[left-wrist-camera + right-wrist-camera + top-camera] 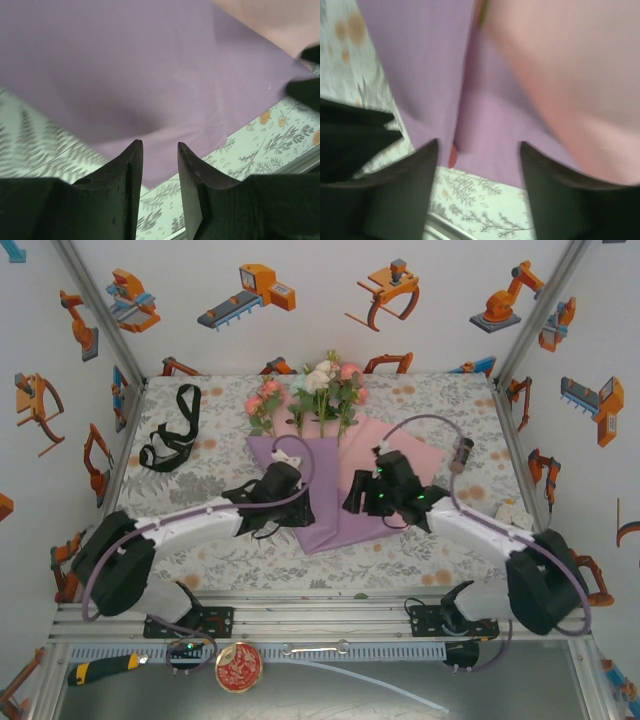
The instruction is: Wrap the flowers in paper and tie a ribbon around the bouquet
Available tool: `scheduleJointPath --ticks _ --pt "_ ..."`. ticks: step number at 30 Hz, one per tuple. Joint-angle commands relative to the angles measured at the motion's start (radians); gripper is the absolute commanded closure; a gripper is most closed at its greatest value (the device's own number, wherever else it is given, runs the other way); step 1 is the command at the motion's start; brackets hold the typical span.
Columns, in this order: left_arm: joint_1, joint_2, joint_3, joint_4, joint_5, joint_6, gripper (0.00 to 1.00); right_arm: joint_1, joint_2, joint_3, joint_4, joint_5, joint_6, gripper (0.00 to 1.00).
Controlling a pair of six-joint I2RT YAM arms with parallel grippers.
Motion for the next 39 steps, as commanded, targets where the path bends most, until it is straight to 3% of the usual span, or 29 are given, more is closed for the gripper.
scheduleJointPath --ticks 1,4,8,11,16,26,30,35,39 --pt "-0.038 0.092 0.081 0.012 -0.022 0.048 0.64 -0.158 -0.101 -0.029 -0.144 0.167 -0.091 0.16" --pt "-0.053 0.181 0.117 0.035 0.005 0.045 0.64 -0.330 -0.117 -0.030 -0.151 0.155 -0.155 0.01" --pt "-0.076 0.249 0.142 0.054 0.023 0.032 0.65 -0.498 0.022 0.056 -0.144 0.035 -0.230 0.01" --pt "-0.084 0.276 0.141 0.060 0.021 0.027 0.65 -0.564 0.192 0.151 -0.170 -0.063 -0.229 0.05" --pt "-0.085 0.299 0.127 0.059 0.012 0.011 0.66 -0.576 0.359 0.233 -0.162 -0.164 -0.212 0.11" --pt "-0.085 0.296 0.123 0.064 0.009 0.008 0.68 -0.542 0.410 0.144 -0.122 -0.284 -0.173 0.10" --pt "-0.081 0.294 0.116 0.071 0.004 0.005 0.69 -0.532 0.292 0.042 -0.097 -0.411 -0.149 0.11" --pt "-0.080 0.297 0.118 0.074 0.014 0.007 0.69 -0.532 0.066 -0.127 -0.095 -0.480 -0.132 0.10" --pt "-0.079 0.300 0.127 0.074 0.017 0.005 0.69 -0.521 -0.030 -0.258 -0.055 -0.566 -0.085 0.10"
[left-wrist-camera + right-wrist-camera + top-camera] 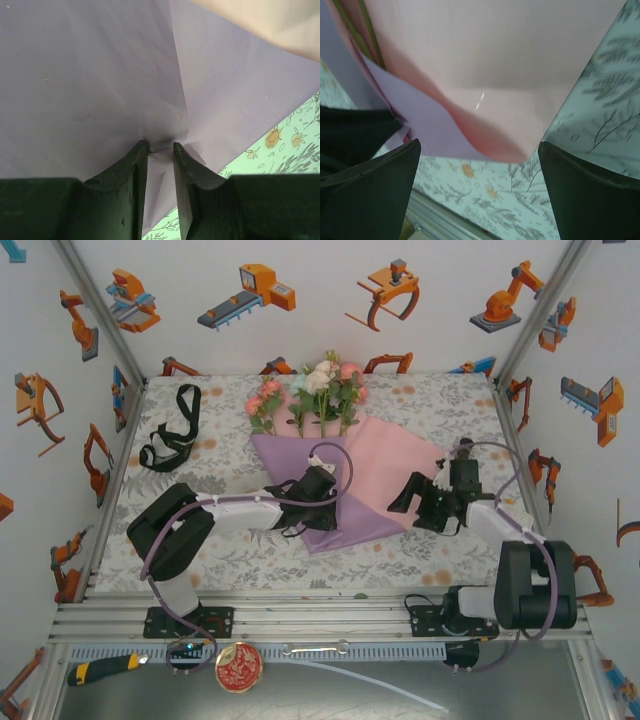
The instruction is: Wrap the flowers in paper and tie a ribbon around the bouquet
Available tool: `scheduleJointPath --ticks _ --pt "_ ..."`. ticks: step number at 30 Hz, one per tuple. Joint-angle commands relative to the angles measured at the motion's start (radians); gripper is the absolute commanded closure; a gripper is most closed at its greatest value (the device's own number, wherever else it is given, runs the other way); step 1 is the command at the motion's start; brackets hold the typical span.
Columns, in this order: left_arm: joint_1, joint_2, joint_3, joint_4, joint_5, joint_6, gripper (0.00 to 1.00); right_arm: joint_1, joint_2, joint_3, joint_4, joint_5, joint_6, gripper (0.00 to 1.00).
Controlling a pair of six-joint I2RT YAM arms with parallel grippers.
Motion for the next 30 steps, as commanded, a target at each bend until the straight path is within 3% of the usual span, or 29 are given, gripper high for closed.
scheduleJointPath --ticks 1,4,7,9,13,16,19,23,27,30 --pt "-0.001 0.026 -0.001 -0.004 0.010 -0.012 0.70 0.014 -0.071 -0.095 0.025 -0.116 0.053 0.10" --pt "-0.002 0.029 0.001 0.003 0.017 -0.015 0.69 0.016 -0.143 -0.153 0.018 -0.112 0.075 0.10" --pt "-0.003 0.029 0.003 0.000 0.021 -0.017 0.70 0.017 -0.234 -0.149 -0.122 0.045 0.103 0.09" --pt "-0.003 0.025 0.000 0.004 0.018 -0.020 0.70 0.021 -0.290 -0.162 -0.120 0.091 0.134 0.09" --pt "-0.003 0.024 -0.005 0.012 0.018 -0.025 0.70 0.056 -0.294 -0.185 0.029 0.195 0.259 0.09" --pt "-0.003 0.027 0.001 0.015 0.022 -0.024 0.70 0.123 -0.219 -0.175 0.112 0.334 0.293 0.10" --pt "-0.003 0.029 0.001 0.017 0.021 -0.024 0.70 0.190 -0.138 -0.184 0.249 0.386 0.326 0.11" --pt "-0.003 0.031 0.001 0.023 0.027 -0.026 0.70 0.208 -0.093 -0.225 0.378 0.315 0.397 0.12" --pt "-0.002 0.030 -0.006 0.034 0.029 -0.033 0.70 0.211 -0.236 -0.286 0.391 0.256 0.403 0.12" --pt "-0.002 0.037 -0.001 0.038 0.038 -0.032 0.70 0.212 -0.321 -0.346 0.480 0.145 0.418 0.11"
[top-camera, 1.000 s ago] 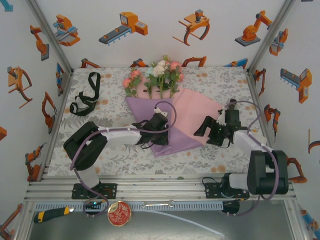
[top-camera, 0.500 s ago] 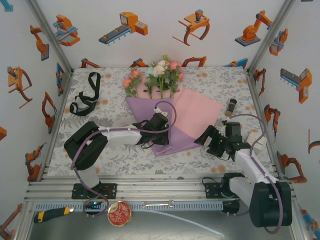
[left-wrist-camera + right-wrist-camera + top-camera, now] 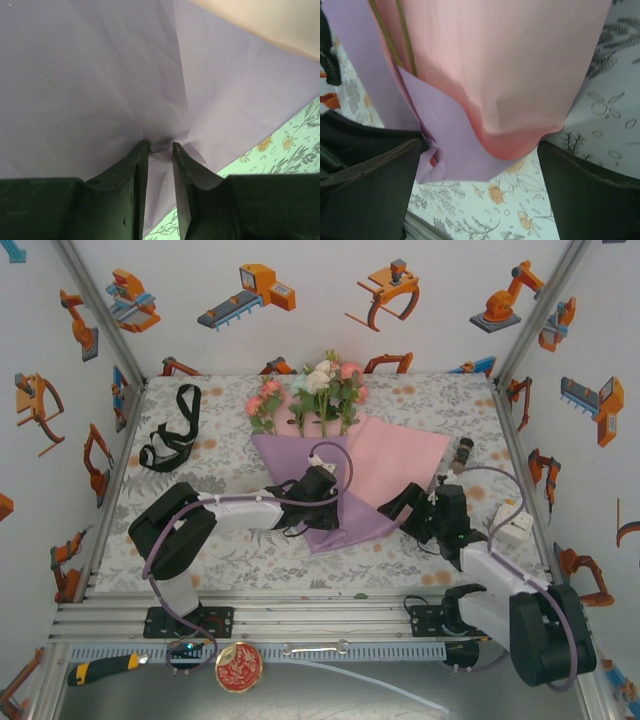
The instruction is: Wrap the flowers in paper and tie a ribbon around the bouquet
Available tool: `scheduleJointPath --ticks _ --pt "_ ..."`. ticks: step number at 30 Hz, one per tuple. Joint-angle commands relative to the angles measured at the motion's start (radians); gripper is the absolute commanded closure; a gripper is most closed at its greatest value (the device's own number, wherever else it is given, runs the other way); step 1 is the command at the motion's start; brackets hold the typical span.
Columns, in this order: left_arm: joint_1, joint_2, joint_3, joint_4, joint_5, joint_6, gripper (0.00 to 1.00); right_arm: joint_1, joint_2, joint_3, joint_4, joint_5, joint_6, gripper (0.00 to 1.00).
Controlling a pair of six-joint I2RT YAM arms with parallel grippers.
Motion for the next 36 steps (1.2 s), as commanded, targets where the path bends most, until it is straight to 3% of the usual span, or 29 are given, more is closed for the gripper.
scheduleJointPath --ticks 1,5,12,17,23,30,31,34,36 --pt "-0.001 0.029 0.000 0.009 0.021 -0.010 0.70 0.011 -0.058 -0.071 0.132 -0.136 0.038 0.10" --pt "-0.002 0.044 0.011 0.017 0.034 -0.013 0.70 0.014 0.003 -0.116 0.290 -0.223 0.036 0.09" --pt "-0.001 0.050 0.009 0.030 0.045 -0.024 0.70 0.038 0.137 -0.085 0.474 -0.170 0.059 0.15" --pt "0.001 0.040 0.000 0.017 0.037 -0.021 0.70 0.091 0.117 -0.066 0.559 -0.148 0.010 0.22" --pt "0.008 0.038 -0.006 0.016 0.037 -0.021 0.70 0.119 -0.011 -0.094 0.549 -0.128 0.007 0.32" --pt "0.009 0.052 0.005 0.023 0.047 -0.024 0.70 0.161 0.039 -0.046 0.337 -0.022 -0.147 0.07" --pt "0.009 0.052 0.003 0.023 0.047 -0.024 0.70 0.162 0.052 -0.044 0.346 -0.021 -0.151 0.10" --pt "0.011 0.050 0.000 0.026 0.043 -0.025 0.70 0.170 0.094 -0.028 0.365 -0.038 -0.164 0.34" --pt "0.012 0.056 0.001 0.024 0.043 -0.027 0.70 0.192 0.099 -0.006 0.322 -0.025 -0.185 0.59"
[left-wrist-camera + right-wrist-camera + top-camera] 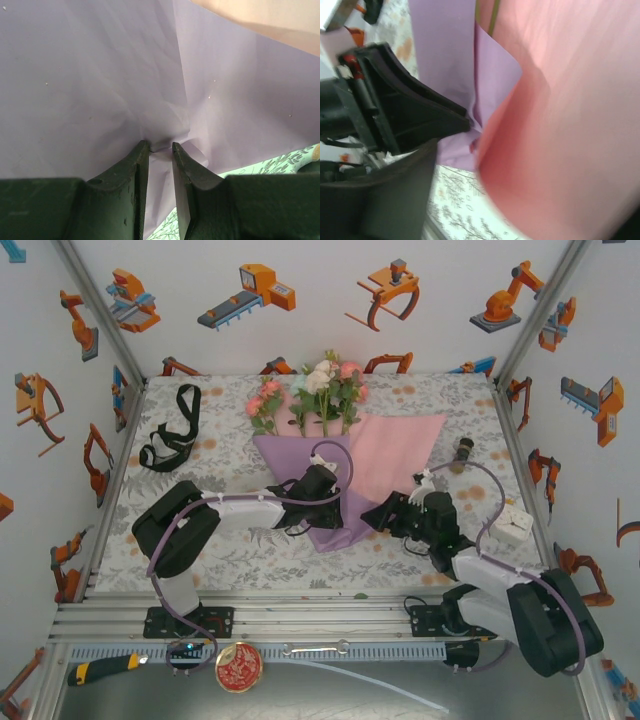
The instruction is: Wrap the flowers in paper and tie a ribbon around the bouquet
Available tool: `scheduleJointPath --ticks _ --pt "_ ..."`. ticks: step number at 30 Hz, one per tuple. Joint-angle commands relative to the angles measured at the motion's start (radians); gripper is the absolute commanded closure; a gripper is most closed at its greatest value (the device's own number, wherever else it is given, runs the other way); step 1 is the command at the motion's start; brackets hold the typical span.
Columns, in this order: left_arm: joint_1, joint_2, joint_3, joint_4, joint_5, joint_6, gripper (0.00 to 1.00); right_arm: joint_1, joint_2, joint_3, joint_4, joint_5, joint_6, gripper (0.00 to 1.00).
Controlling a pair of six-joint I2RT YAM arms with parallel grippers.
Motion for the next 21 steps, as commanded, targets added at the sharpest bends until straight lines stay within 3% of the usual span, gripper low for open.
scheduleJointPath --ticks 1,3,5,7,8,10,11,13,17,21 --pt "0.006 0.037 0.001 -0.023 0.002 -0.014 0.70 0.039 -0.003 0.067 -0.076 0.043 -0.075 0.73" --pt "0.010 0.046 0.010 -0.041 -0.007 -0.021 0.71 0.091 -0.027 0.119 -0.195 0.071 -0.136 0.92" --pt "0.011 0.048 0.011 -0.047 -0.015 -0.027 0.71 0.157 -0.043 0.166 -0.296 0.130 -0.211 0.95" --pt "0.014 0.044 0.007 -0.045 -0.021 -0.030 0.71 0.222 -0.036 0.202 -0.356 0.176 -0.270 0.96" --pt "0.016 0.042 0.002 -0.040 -0.023 -0.031 0.72 0.247 -0.017 0.211 -0.356 0.172 -0.286 0.91" --pt "0.020 0.032 -0.009 -0.023 -0.020 -0.034 0.72 0.268 0.025 0.221 -0.326 0.127 -0.287 0.65" --pt "0.025 0.027 -0.014 -0.014 -0.014 -0.036 0.71 0.270 0.047 0.226 -0.321 0.112 -0.277 0.61" --pt "0.034 0.013 -0.024 -0.001 0.000 -0.048 0.71 0.270 0.069 0.225 -0.316 0.120 -0.265 0.63" --pt "0.061 -0.030 -0.052 0.034 0.033 -0.071 0.69 0.270 0.087 0.218 -0.318 0.147 -0.272 0.85" --pt "0.079 -0.067 -0.063 0.050 0.063 -0.071 0.66 0.270 0.093 0.240 -0.309 0.109 -0.277 0.86"
